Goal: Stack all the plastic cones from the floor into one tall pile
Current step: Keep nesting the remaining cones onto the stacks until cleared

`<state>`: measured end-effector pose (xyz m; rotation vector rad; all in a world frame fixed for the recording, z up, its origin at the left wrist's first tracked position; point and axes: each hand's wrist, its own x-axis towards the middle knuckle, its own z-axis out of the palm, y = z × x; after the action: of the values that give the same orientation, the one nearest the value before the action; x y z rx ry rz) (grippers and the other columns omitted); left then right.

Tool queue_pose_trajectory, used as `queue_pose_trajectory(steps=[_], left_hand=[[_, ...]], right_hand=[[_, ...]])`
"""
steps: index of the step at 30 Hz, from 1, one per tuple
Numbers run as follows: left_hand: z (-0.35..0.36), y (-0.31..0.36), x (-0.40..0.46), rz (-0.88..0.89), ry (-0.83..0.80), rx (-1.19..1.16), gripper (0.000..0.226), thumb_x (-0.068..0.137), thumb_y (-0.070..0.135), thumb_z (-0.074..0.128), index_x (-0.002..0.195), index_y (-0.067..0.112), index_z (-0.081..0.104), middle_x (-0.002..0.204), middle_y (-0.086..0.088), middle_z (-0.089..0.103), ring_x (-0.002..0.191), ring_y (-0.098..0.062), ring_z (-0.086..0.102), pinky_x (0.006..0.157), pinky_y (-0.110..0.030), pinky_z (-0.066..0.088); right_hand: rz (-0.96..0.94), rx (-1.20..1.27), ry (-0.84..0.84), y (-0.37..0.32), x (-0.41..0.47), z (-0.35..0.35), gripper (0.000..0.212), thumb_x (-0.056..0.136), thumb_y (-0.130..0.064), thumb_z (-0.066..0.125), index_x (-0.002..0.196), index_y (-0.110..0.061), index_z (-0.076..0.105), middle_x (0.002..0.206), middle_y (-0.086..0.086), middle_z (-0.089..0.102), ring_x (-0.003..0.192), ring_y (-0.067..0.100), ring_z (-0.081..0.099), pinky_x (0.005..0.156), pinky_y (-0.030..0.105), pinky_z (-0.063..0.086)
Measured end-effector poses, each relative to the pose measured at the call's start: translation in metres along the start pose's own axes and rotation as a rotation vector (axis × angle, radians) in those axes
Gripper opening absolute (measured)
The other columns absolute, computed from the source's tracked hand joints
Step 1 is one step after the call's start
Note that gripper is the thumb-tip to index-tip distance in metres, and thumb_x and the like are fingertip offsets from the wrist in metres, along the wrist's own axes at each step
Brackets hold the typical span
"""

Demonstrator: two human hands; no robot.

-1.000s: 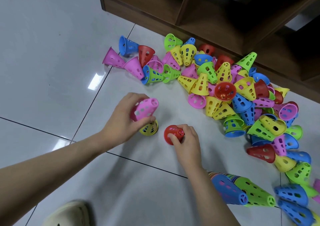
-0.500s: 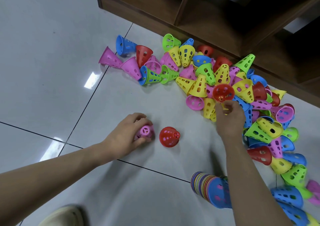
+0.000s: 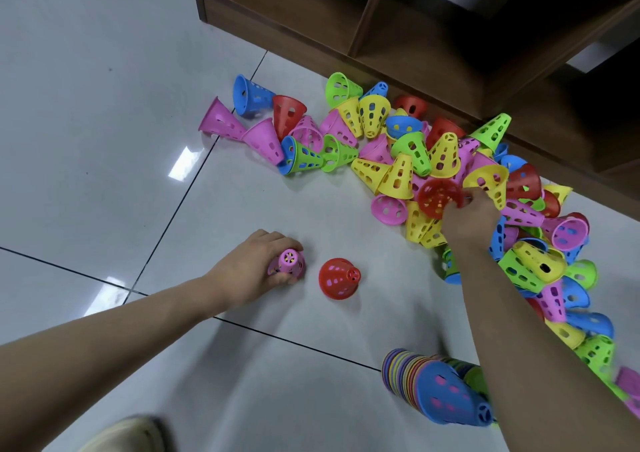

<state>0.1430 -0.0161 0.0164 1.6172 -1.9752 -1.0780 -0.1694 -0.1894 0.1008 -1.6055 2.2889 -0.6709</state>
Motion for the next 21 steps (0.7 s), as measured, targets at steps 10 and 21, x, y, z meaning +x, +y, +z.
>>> queue_pose_trajectory(steps=[10, 21], left_hand=[[0.004, 0.005, -0.003, -0.042, 0.040, -0.052, 0.060, 0.079, 0.067, 0.052, 0.125, 0.029, 0.059, 0.118, 0.010, 0.060, 0.101, -0.017, 0.049, 0.095, -0.024, 0.038], [0.011, 0.004, -0.007, -0.068, 0.079, -0.013, 0.051, 0.086, 0.056, 0.064, 0.130, 0.029, 0.056, 0.122, 0.010, 0.060, 0.105, -0.019, 0.049, 0.097, -0.028, 0.040]], right_hand=[[-0.718, -0.244, -0.425, 0.033, -0.057, -0.016, 0.043, 0.092, -0.001, 0.060, 0.131, -0.017, 0.064, 0.122, 0.008, 0.052, 0.088, 0.024, 0.060, 0.075, 0.032, 0.053], [-0.553, -0.247, -0.742, 0.057, -0.092, -0.003, 0.041, 0.090, -0.033, 0.063, 0.131, -0.031, 0.062, 0.152, -0.001, 0.042, 0.136, 0.018, 0.046, 0.110, 0.039, 0.039]])
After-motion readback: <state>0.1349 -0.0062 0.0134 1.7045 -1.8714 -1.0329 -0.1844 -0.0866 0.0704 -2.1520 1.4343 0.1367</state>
